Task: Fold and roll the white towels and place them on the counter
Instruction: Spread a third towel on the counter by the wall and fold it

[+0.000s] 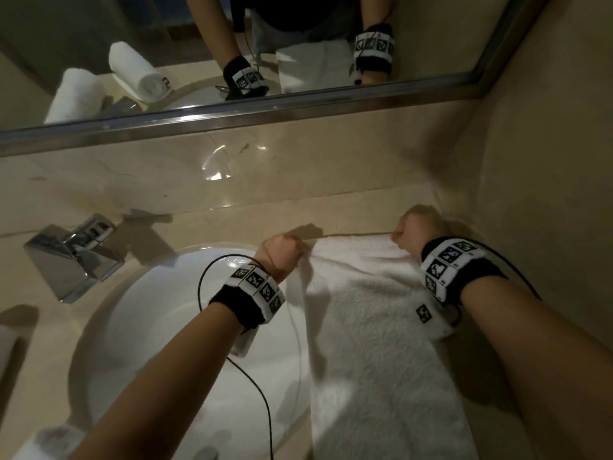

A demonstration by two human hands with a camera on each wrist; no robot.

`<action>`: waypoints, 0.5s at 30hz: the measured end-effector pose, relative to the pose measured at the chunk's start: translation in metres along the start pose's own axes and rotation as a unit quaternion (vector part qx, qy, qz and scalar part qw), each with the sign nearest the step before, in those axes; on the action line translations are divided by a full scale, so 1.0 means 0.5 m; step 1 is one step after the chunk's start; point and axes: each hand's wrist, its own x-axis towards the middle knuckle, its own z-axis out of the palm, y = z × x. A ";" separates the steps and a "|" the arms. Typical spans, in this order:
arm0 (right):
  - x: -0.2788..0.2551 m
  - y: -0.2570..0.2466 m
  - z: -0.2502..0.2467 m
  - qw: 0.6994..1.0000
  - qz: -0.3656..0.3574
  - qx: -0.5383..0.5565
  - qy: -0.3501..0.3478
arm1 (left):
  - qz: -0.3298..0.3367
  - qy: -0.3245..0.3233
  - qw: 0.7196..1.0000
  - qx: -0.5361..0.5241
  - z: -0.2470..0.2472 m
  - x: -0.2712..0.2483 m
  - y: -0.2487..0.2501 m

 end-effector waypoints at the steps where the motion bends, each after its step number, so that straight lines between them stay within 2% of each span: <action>1: 0.006 -0.003 -0.005 1.000 0.006 0.007 -0.014 | -0.024 -0.015 1.000 0.010 -0.009 0.007 0.005; 4: 0.022 -0.009 -0.018 0.996 0.003 -0.067 -0.055 | -0.064 -0.021 0.997 0.020 -0.028 0.030 0.024; 7: 0.039 -0.013 -0.026 0.988 -0.026 -0.144 -0.054 | -0.107 -0.048 0.993 0.001 -0.032 0.053 0.020; 11: 0.045 -0.032 -0.041 0.979 -0.059 -0.137 -0.136 | -0.096 -0.093 0.989 -0.069 -0.027 0.077 0.014; 15: 0.051 -0.035 -0.042 0.977 -0.081 -0.115 -0.162 | -0.084 -0.085 0.987 -0.107 -0.015 0.076 0.008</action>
